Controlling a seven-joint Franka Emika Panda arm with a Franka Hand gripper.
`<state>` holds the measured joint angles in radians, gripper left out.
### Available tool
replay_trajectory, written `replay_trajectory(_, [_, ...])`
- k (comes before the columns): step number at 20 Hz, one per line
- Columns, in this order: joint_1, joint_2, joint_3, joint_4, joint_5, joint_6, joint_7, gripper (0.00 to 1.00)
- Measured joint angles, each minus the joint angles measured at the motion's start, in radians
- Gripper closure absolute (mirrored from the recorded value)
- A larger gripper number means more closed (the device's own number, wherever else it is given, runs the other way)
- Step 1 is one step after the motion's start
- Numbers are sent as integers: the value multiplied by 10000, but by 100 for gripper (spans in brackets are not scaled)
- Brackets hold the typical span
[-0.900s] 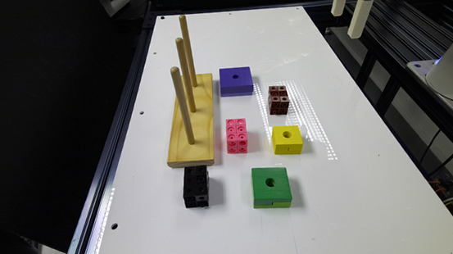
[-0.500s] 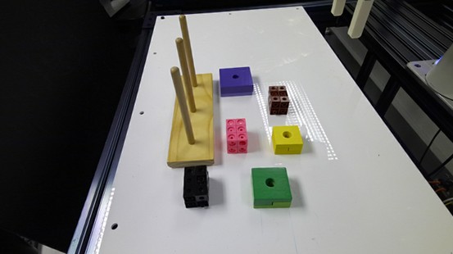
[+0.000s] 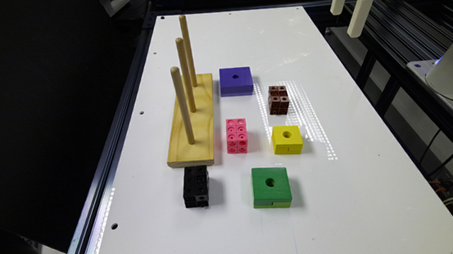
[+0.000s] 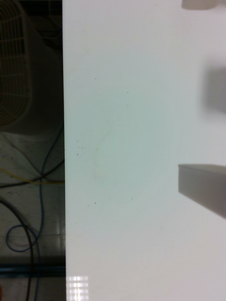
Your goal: Pick up pink block.
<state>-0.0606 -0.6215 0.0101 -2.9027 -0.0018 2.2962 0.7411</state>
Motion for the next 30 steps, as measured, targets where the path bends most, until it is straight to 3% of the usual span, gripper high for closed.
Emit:
replay_trajectory(8, [57, 4, 94, 9, 54, 167, 20, 0])
replay_trajectory(16, [280, 220, 111, 119, 147, 533, 100, 0])
replay_trajectory(19, [409, 597, 142, 398, 164, 688, 230, 0])
replay_trajectory(23, [631, 1452, 275, 1054, 183, 846, 554, 0])
replay_trajectory(30, [653, 2758, 361, 2083, 183, 947, 650, 0])
